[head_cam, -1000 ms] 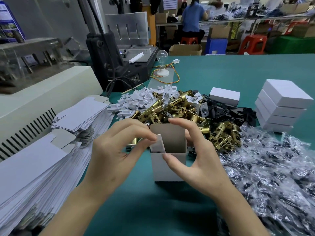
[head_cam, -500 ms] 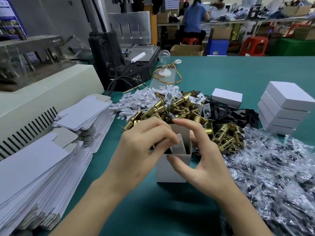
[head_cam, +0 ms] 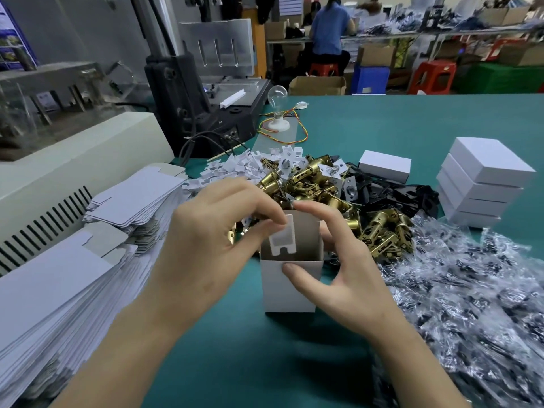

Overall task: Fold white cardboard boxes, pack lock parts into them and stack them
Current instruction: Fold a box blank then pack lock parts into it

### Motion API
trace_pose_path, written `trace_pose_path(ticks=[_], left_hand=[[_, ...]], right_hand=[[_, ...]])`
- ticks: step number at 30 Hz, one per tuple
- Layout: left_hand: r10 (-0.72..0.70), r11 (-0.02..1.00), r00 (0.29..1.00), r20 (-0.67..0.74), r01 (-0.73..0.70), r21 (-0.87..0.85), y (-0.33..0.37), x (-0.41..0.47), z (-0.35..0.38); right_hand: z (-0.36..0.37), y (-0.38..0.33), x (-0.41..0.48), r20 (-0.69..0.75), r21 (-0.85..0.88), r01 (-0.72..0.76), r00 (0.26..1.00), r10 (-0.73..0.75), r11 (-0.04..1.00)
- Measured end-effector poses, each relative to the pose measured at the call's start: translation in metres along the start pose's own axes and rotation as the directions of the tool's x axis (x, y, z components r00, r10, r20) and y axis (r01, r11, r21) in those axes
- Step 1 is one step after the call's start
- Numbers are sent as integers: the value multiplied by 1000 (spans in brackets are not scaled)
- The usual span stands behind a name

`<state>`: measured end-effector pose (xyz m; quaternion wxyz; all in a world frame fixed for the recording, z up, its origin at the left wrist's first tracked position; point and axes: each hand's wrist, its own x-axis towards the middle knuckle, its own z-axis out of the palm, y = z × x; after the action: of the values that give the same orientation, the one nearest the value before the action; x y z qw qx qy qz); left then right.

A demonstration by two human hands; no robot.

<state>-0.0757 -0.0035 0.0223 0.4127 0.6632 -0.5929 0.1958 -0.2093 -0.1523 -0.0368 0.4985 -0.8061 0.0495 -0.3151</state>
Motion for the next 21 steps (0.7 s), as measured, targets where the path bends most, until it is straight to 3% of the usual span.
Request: trace_pose_path(ticks=[8, 13, 16, 19, 21], left_hand=[[86, 978, 989, 118, -106, 178, -6, -8, 12], [81, 951, 996, 42, -90, 297, -11, -16, 15], [74, 966, 996, -50, -59, 252, -15, -25, 21], [-170, 985, 980, -99, 169, -22, -19, -40, 31], [-441, 853, 889, 123, 458, -251, -24, -44, 35]], right_hand=[[0, 2, 1, 5, 18, 17, 1000, -17, 1000], [-1, 5, 0, 11, 13, 8, 1000, -9, 1000], [-1, 7, 0, -1, -2, 9, 1000, -9, 1000], [-1, 10, 1, -16, -17, 13, 1000, -14, 1000], [-1, 10, 0, -16, -43, 26, 1000, -26, 999]])
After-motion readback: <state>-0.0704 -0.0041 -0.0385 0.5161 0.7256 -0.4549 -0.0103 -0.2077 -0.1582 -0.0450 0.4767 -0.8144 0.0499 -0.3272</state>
